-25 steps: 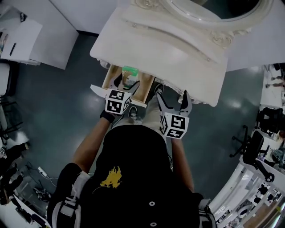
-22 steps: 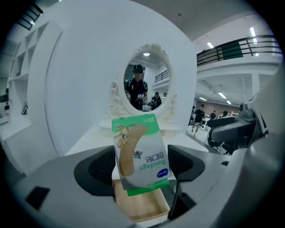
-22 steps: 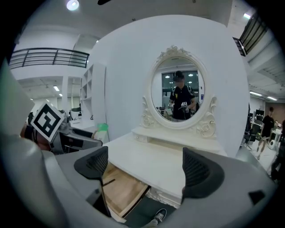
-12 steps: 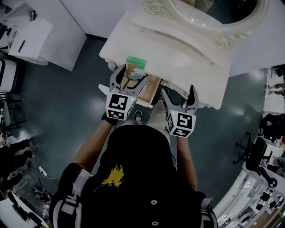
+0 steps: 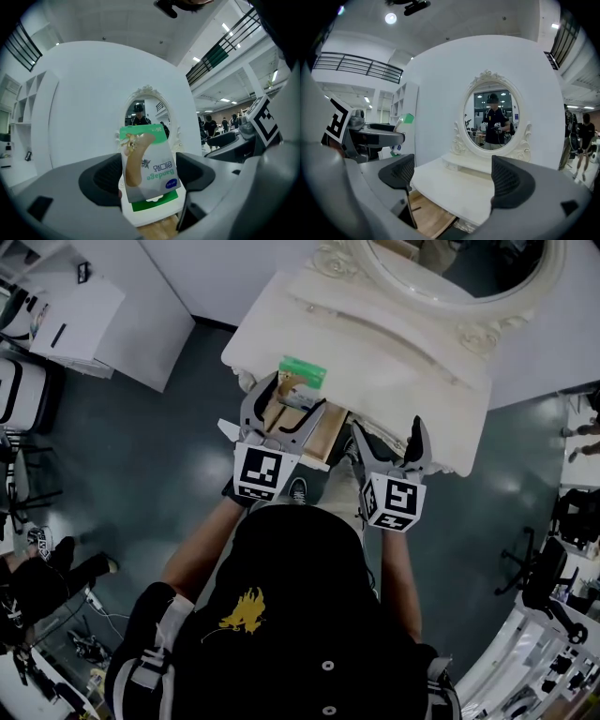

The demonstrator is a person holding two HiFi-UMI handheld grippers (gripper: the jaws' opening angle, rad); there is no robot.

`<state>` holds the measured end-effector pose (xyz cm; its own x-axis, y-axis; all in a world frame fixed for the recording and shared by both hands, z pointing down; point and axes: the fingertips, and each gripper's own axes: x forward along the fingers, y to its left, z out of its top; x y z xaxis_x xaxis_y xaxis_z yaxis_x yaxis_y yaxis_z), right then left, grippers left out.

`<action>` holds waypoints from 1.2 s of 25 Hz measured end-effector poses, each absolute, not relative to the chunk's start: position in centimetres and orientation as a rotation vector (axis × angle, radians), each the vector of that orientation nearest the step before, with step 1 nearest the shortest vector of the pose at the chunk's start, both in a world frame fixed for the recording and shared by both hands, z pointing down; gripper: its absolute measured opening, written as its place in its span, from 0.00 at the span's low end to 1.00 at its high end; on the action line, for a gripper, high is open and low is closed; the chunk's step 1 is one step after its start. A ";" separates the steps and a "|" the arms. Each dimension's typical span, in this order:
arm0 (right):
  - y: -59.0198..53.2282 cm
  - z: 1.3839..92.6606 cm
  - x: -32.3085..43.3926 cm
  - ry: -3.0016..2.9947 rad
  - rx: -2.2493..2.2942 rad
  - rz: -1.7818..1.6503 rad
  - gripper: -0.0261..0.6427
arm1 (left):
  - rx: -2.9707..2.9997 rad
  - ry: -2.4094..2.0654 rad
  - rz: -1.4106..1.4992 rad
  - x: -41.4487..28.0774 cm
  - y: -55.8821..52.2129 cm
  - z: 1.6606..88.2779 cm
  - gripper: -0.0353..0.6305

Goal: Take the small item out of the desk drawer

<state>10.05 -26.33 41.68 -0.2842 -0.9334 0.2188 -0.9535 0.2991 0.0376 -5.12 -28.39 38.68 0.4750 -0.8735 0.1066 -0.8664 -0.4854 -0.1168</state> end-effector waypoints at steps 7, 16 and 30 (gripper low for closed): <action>-25.9 40.8 9.4 -2.393 1.719 0.109 0.77 | -2.632 1.578 -0.198 -5.3 -28.1 37.5 0.60; -25.5 40.1 9.3 -2.409 1.702 0.063 0.54 | -2.611 1.604 -0.186 -5.7 -27.7 37.0 0.55; -24.5 39.2 9.4 -2.395 1.722 -0.026 0.29 | -2.611 1.611 -0.092 -5.6 -27.0 35.8 0.55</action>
